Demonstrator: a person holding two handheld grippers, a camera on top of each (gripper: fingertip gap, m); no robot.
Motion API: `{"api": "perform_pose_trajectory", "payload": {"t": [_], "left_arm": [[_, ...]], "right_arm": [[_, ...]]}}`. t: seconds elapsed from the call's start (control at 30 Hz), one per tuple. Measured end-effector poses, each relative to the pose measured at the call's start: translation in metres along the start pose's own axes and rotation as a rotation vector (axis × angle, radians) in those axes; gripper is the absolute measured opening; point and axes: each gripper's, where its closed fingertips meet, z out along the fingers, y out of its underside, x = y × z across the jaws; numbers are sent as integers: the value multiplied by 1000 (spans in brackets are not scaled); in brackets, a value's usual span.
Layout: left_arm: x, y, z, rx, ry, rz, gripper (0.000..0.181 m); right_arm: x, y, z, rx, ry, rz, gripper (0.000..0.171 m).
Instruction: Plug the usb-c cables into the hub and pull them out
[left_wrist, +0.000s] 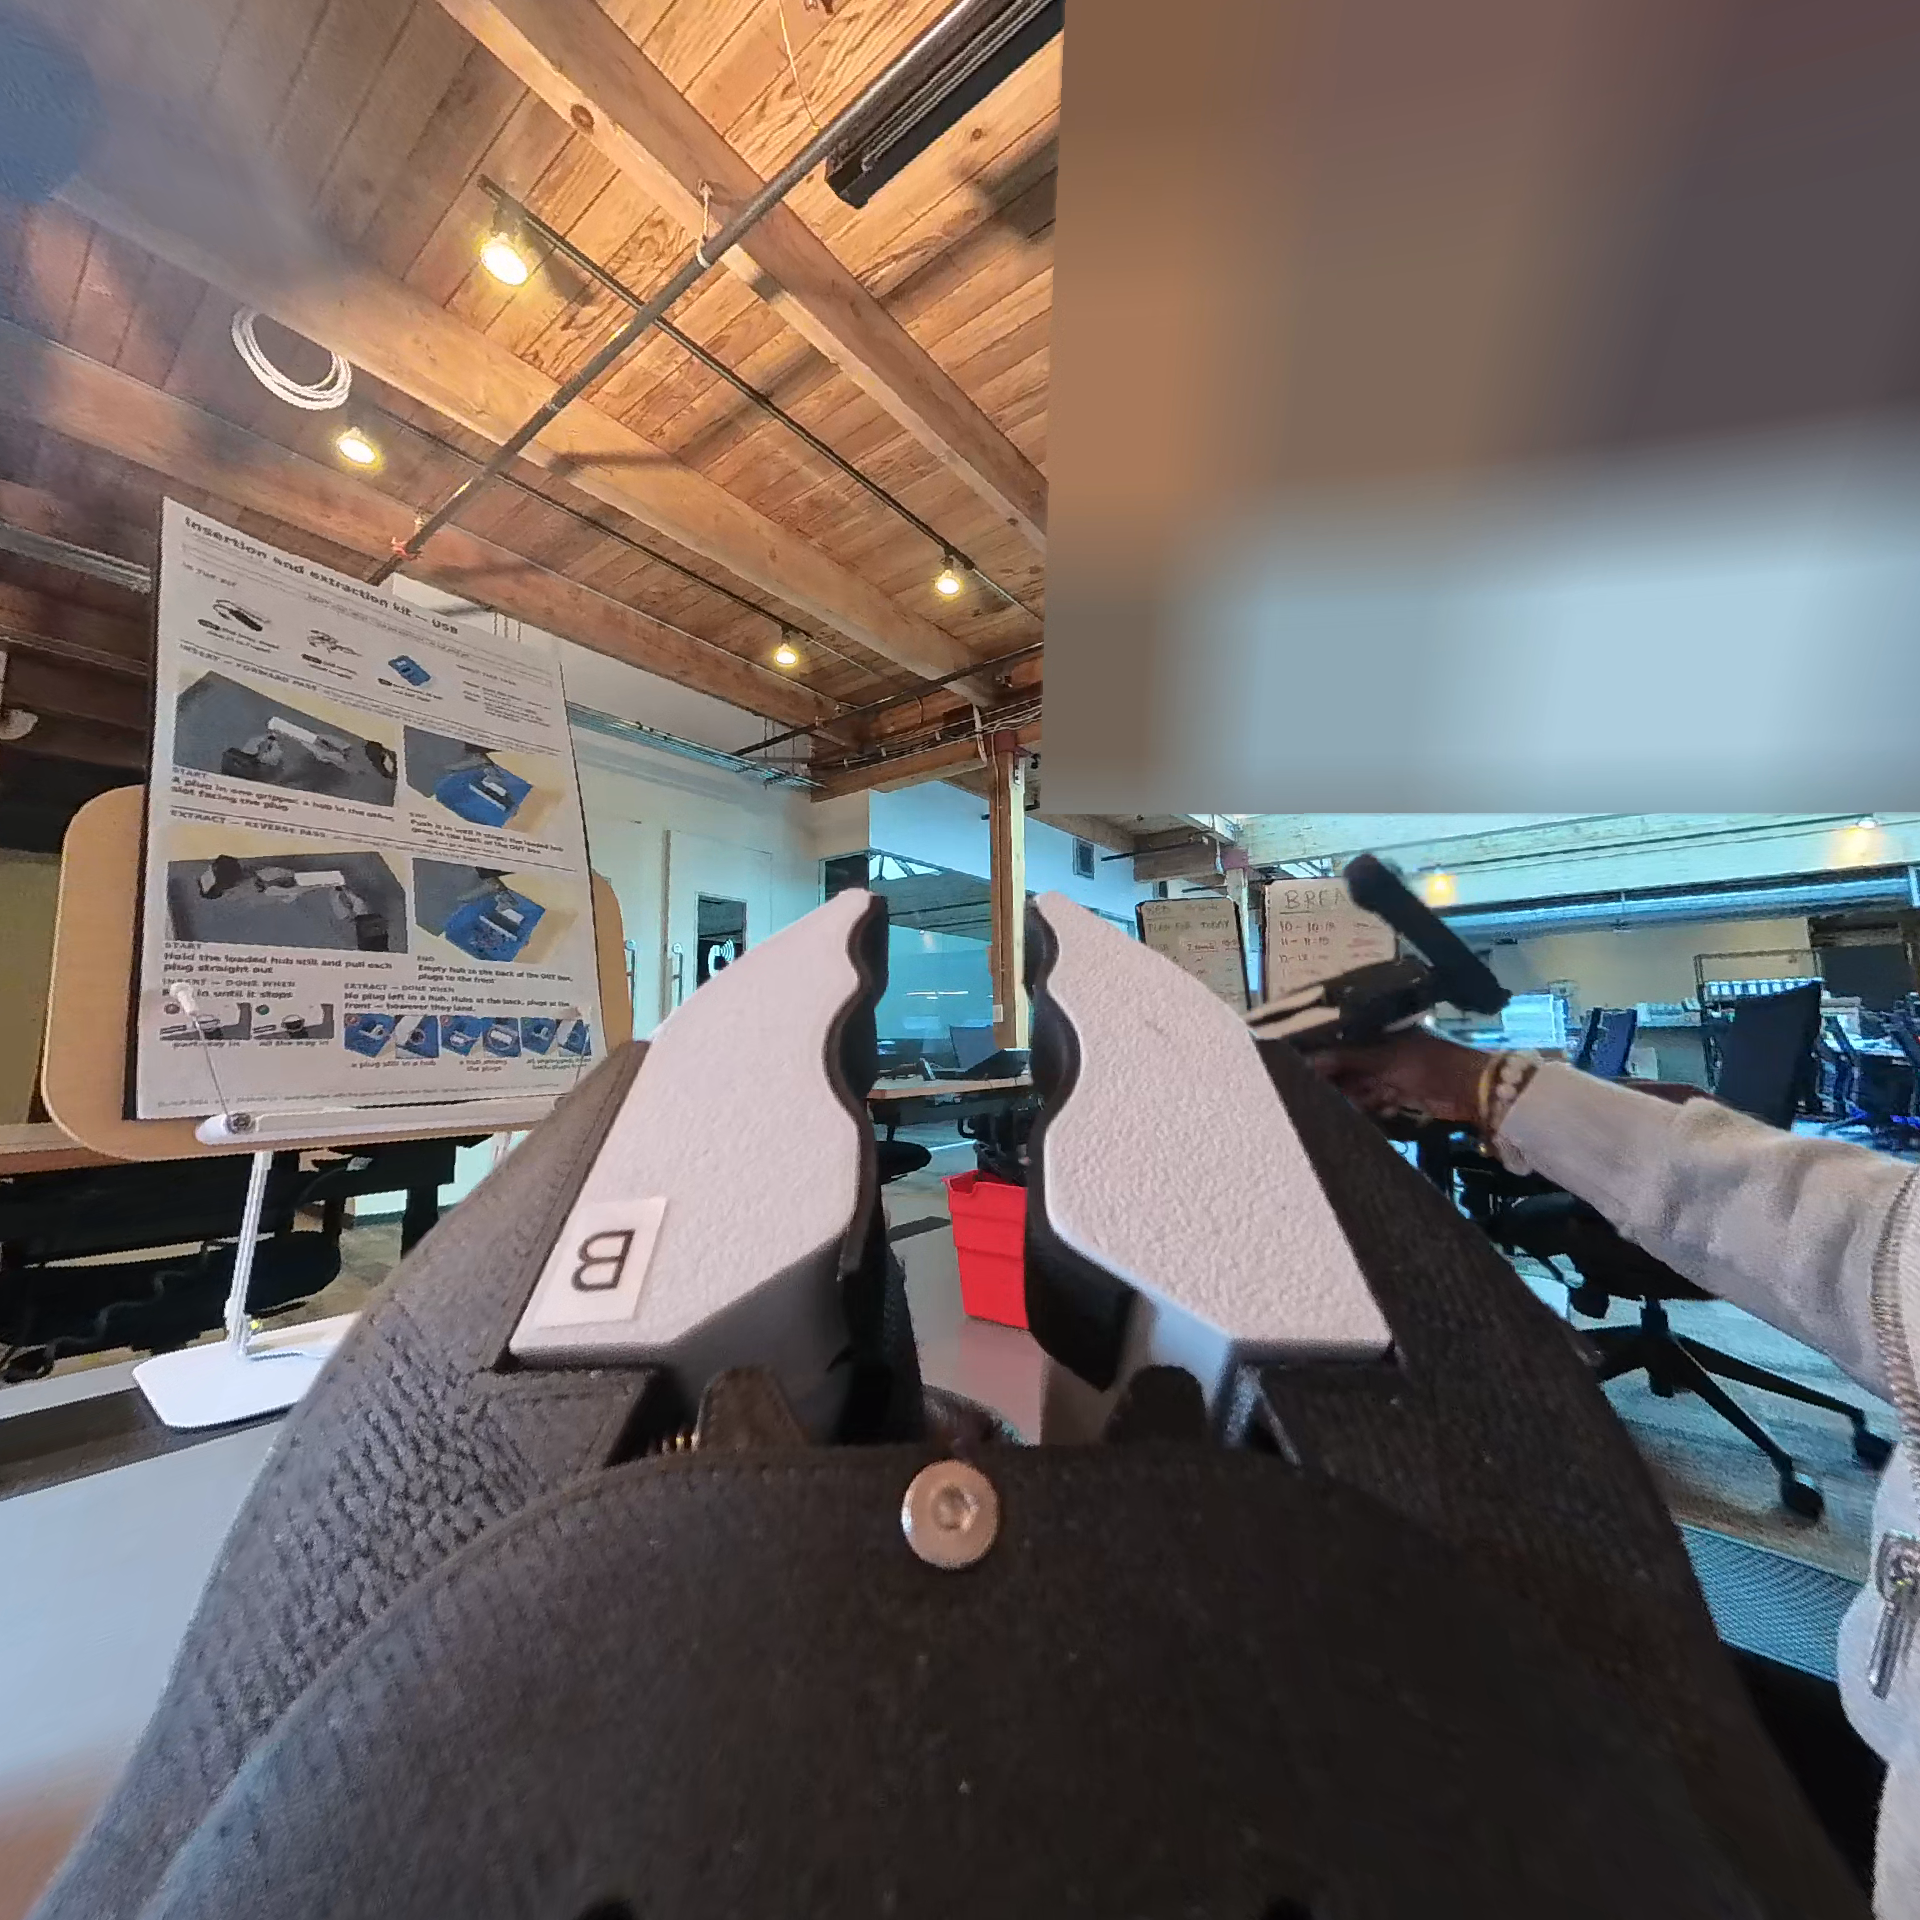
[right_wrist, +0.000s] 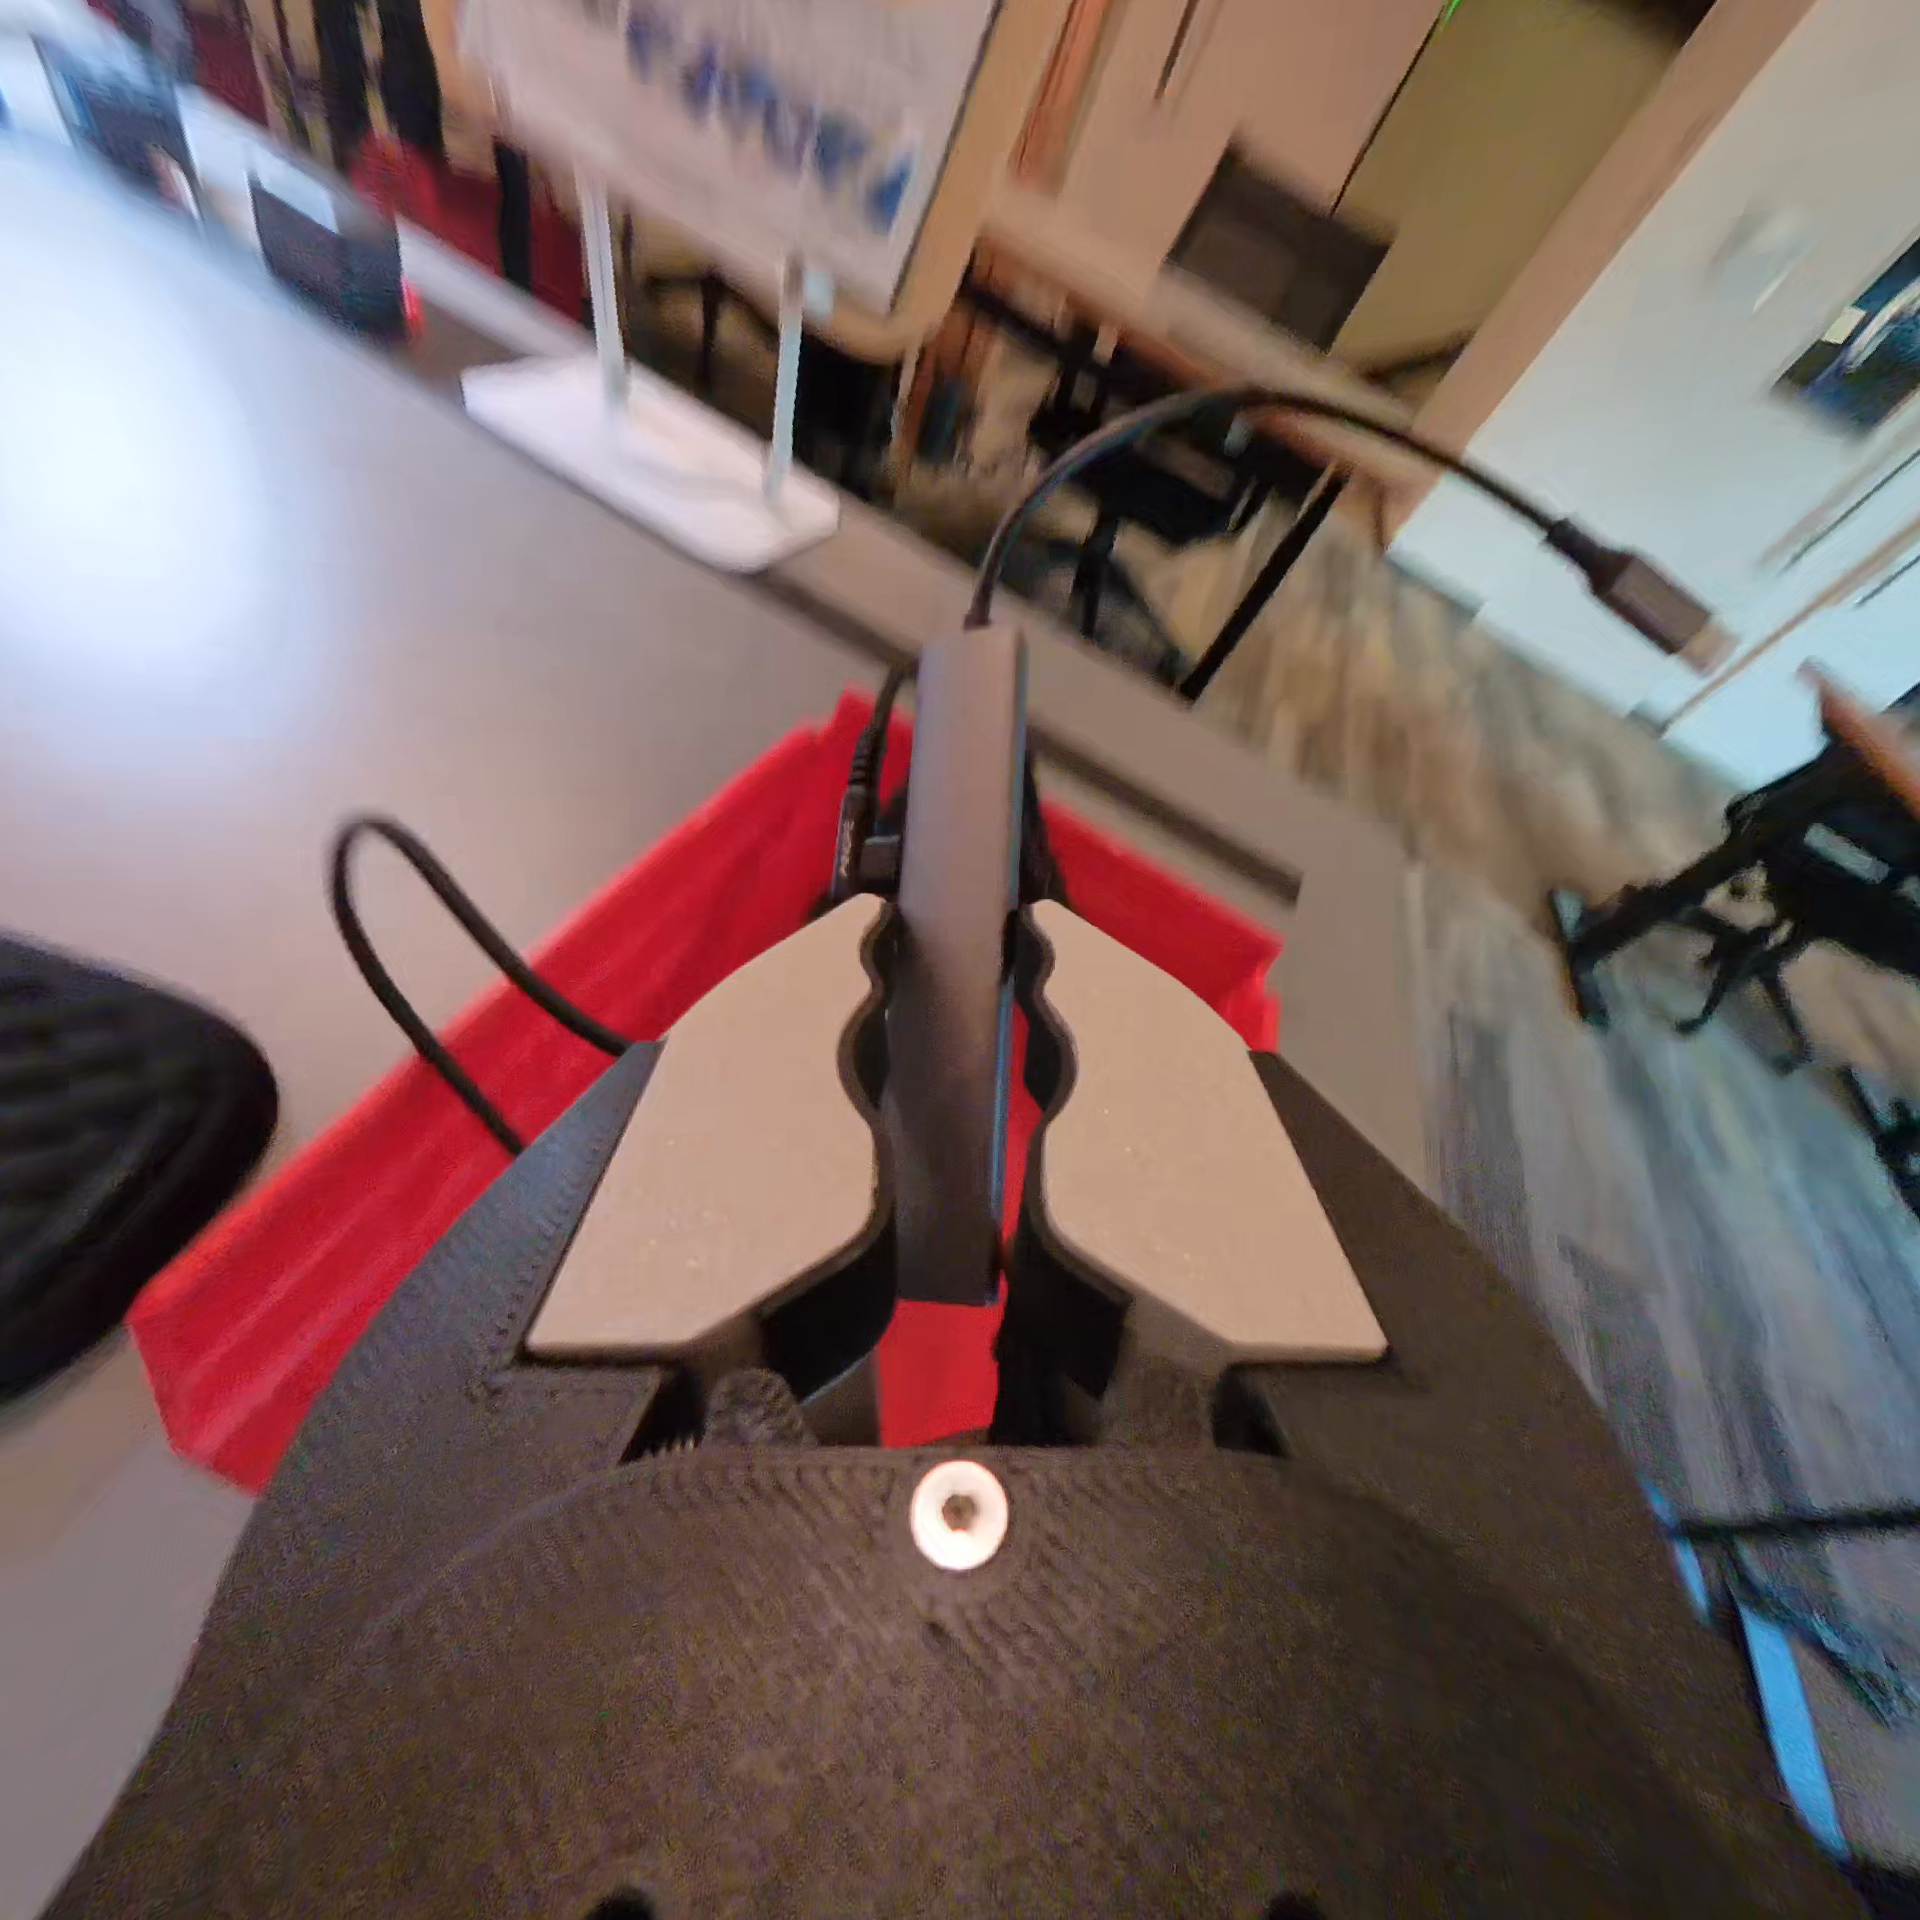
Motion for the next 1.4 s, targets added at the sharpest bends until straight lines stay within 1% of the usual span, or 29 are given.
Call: {"api": "perform_pose_trajectory", "payload": {"t": [0.07,0.13,0.23,0.33,0.43,0.53,0.67,0.7,0.73,0.8,0.87,0.9,0.93,1.0,1.07,1.1,1.13,1.2,1.23,1.27,1.33,1.4], "left_arm": [[1,1,0,-1,2,-6,25],[2,1,1,-3,5,-2,25],[4,1,2,-9,9,13,25],[3,1,2,-17,8,24,25],[1,2,1,-22,5,10,25],[-3,7,0,-40,0,-16,25],[-4,18,0,-115,13,-59,27],[-3,21,0,-141,20,-59,29],[-3,22,-1,-167,24,-53,32],[-8,23,-3,-218,10,-23,37],[-18,21,-8,-258,-30,14,40],[-25,19,-12,-275,-59,35,42],[-35,15,-16,-288,-100,57,43],[-56,5,-28,-308,-197,94,45],[-82,-3,-46,-367,-321,124,50],[-97,-6,-58,-415,-395,135,52],[-111,-7,-71,-471,-468,144,54],[-135,-5,-98,-608,-619,162,54],[-143,-1,-111,-690,-671,180,55],[-147,5,-121,-772,-699,200,56],[-150,20,-137,-933,-722,202,56],[-150,34,-153,-1072,-750,171,56]], "right_arm": [[-9,38,10,-185,-29,-30,22],[-23,75,19,-369,-101,-35,22],[-37,113,30,-565,-178,-12,23],[-43,134,42,-679,-207,109,23],[-40,153,48,-807,-184,134,23],[-40,155,51,-823,-166,134,23],[-40,156,52,-803,-143,165,24],[-35,154,52,-783,-108,173,30],[-26,149,53,-732,-42,177,42],[-5,128,50,-587,81,221,52],[21,96,37,-410,221,275,72],[37,78,24,-303,307,300,77],[51,57,9,-181,381,331,78],[68,20,-25,70,468,408,84],[65,-7,-60,266,467,472,89],[51,-19,-73,339,402,491,88],[28,-30,-82,390,293,499,86],[-16,-36,-97,413,149,503,93],[-35,-34,-101,403,117,461,98],[-51,-30,-101,358,92,402,97],[-78,-13,-90,197,11,319,94],[-108,12,-75,-20,-121,258,90]]}}
